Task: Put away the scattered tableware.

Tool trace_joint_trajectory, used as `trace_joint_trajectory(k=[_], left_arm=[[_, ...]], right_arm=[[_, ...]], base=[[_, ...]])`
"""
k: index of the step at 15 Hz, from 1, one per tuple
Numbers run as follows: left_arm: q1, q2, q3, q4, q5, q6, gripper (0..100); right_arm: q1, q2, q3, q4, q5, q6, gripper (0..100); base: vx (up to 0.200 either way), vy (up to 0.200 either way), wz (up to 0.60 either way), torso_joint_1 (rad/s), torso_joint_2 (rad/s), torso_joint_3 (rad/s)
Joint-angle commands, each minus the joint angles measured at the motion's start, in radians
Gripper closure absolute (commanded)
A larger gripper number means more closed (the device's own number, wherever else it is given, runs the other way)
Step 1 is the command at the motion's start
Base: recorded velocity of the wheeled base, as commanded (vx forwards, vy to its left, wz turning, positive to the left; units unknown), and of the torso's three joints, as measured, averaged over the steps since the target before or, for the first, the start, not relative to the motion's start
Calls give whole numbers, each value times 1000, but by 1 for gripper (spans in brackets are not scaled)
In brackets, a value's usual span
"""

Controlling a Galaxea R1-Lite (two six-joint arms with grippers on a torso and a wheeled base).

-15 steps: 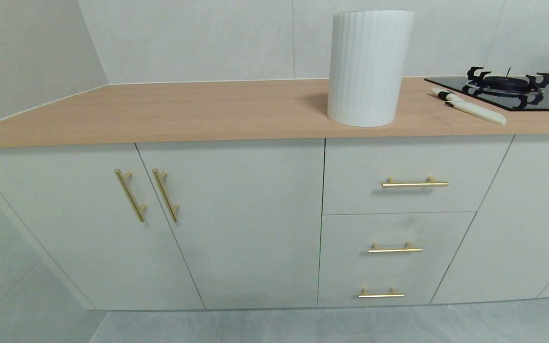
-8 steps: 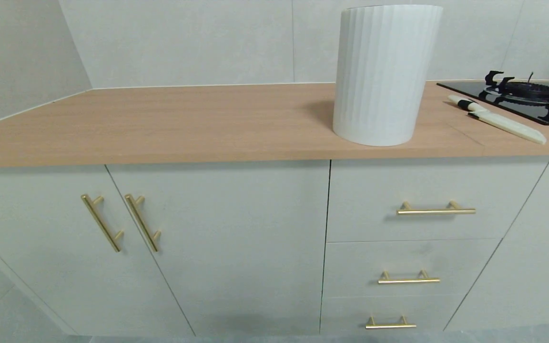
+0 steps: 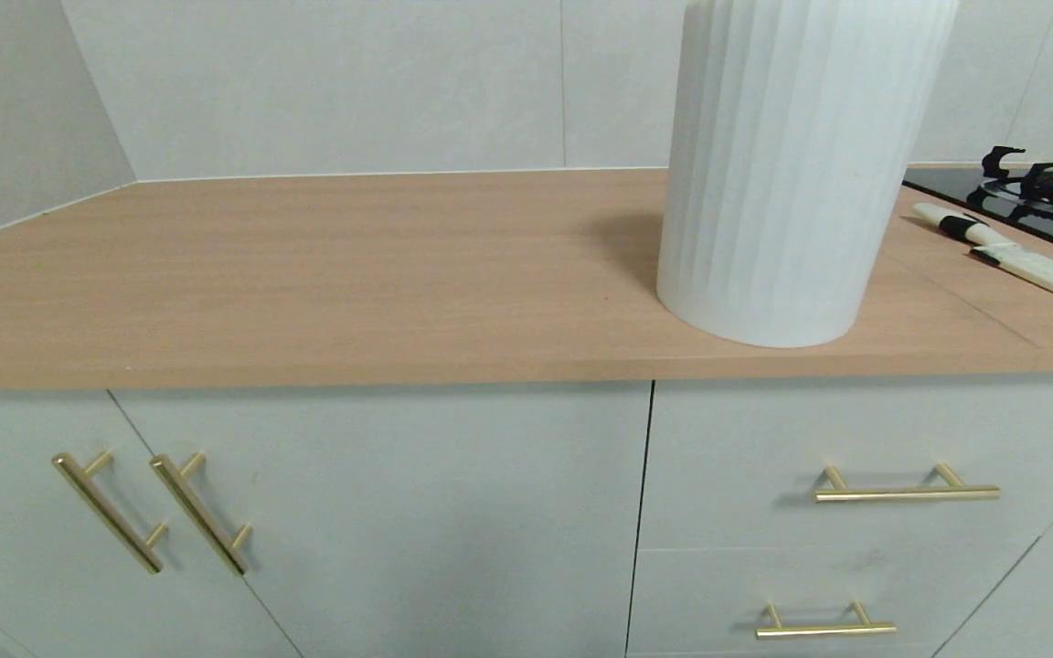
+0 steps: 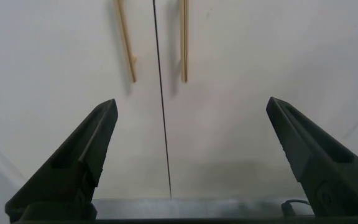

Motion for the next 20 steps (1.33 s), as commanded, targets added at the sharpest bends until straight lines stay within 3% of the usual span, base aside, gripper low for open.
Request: trace_joint_trajectory(k=[1,10,20], left_arm=[[0,0,0,1,0,0,0],[0,0,0,1,0,0,0],[0,0,0,1,0,0,0]], right_arm=[[0,2,1,0,0,0,0],[0,2,0,0,0,3,0],[0,2,0,0,0,3,0]], base=[[0,0,0,0,0,0],[0,0,0,0,0,0],[0,-200,0,1,3,4]])
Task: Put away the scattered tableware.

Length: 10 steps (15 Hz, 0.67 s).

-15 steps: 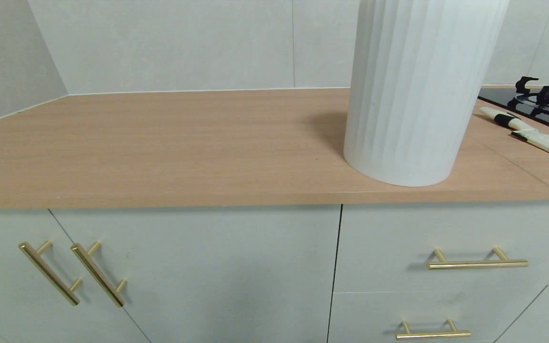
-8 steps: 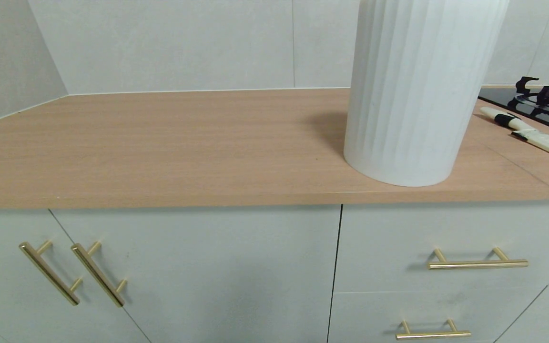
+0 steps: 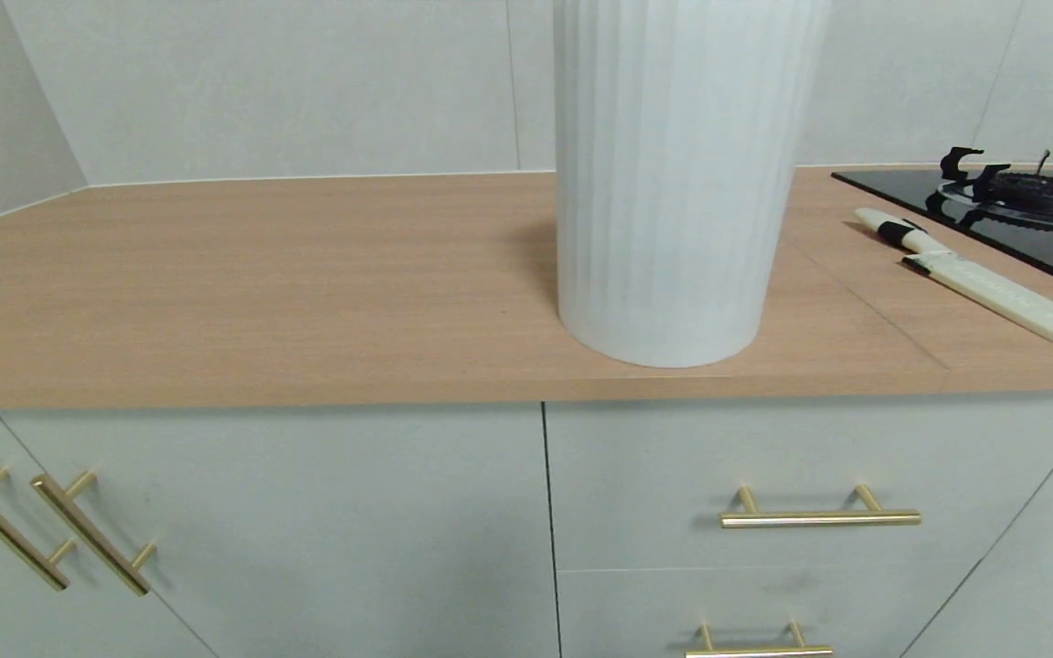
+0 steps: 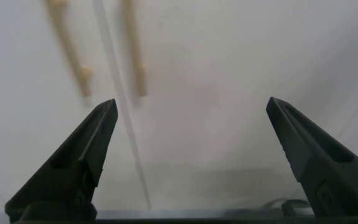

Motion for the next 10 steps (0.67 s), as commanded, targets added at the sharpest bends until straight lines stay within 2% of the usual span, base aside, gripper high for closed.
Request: trace_joint_trajectory(k=[1,10], left_arm=[[0,0,0,0,0,0,0],[0,0,0,0,0,0,0]], right_arm=[[1,1,0,0,0,0,0],[1,1,0,0,-1,1,0]], base=[[0,-200,0,2,2,2],[0,0,0,0,0,0]])
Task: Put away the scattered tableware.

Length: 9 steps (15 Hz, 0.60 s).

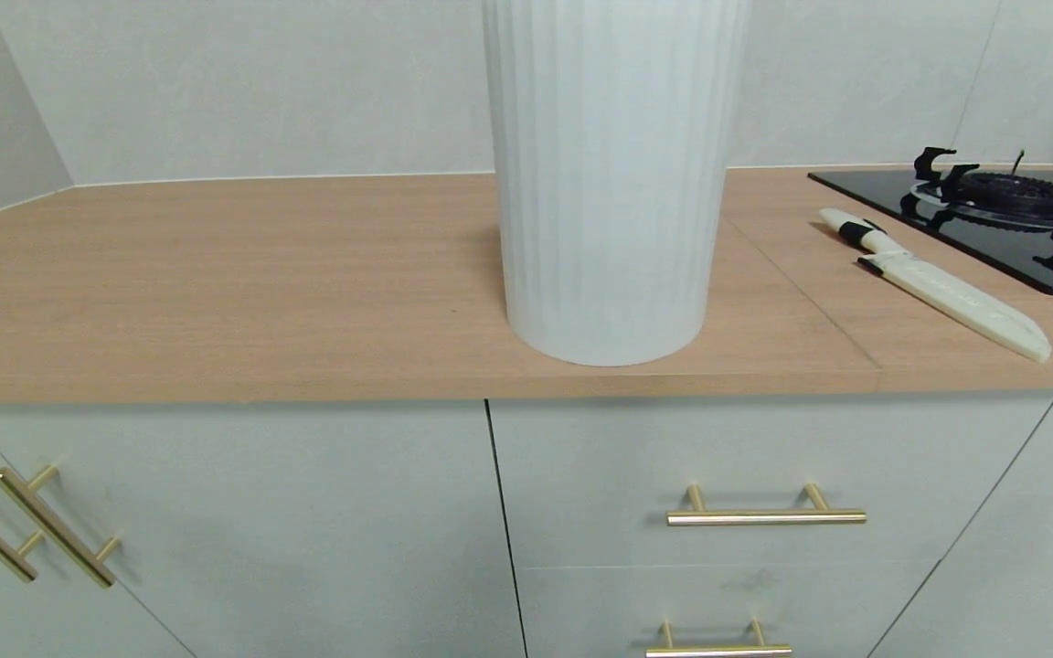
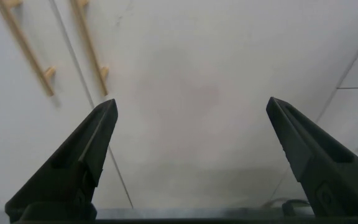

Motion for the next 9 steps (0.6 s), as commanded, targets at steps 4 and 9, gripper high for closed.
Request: trace_joint_trajectory(k=[4,9], left_arm=[[0,0,0,0,0,0,0],[0,0,0,-2,0,0,0]], right_arm=[[1,1,0,0,0,-1,0],[1,1,0,0,0,-1,0]], base=[[0,0,0,0,0,0],[0,0,0,0,0,0]])
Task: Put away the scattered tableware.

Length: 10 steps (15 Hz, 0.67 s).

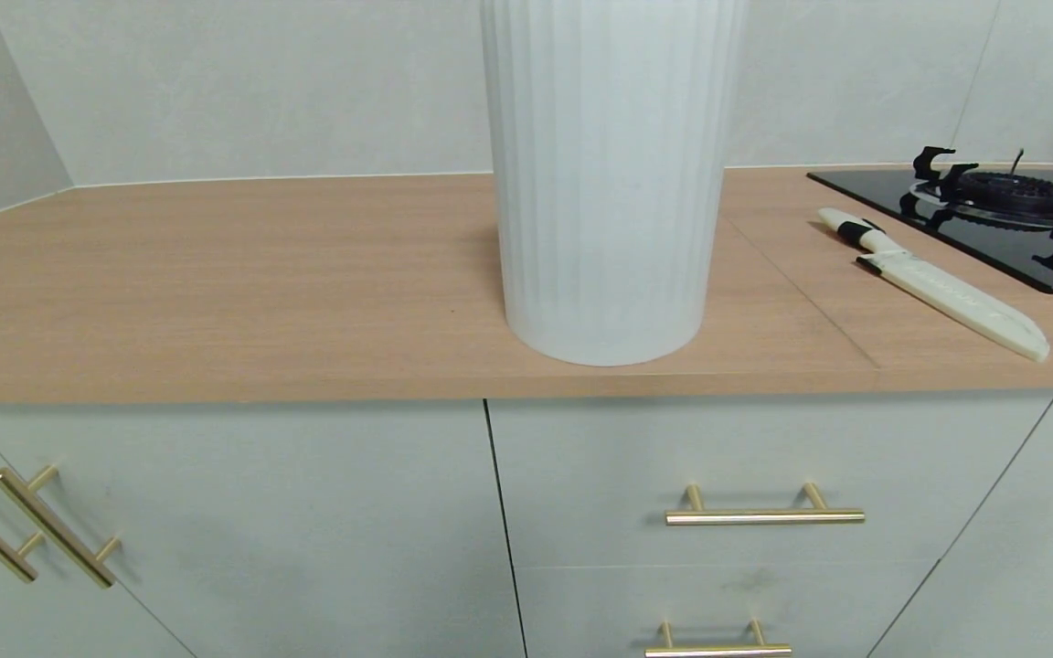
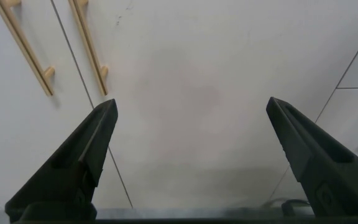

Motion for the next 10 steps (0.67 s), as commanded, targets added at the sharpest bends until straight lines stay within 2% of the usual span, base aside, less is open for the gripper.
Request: trace_joint_trajectory(k=[1,5,10], left_arm=[[0,0,0,0,0,0,0],[0,0,0,0,0,0,0],[0,0,0,0,0,0,0]], right_arm=[[0,1,-1,0,1,0,0],[0,1,-1,0,1,0,0],[0,1,-1,0,1,0,0]], base=[[0,0,0,0,0,0],[0,0,0,76,-218,-243],[0,0,0,150,-502,-301]])
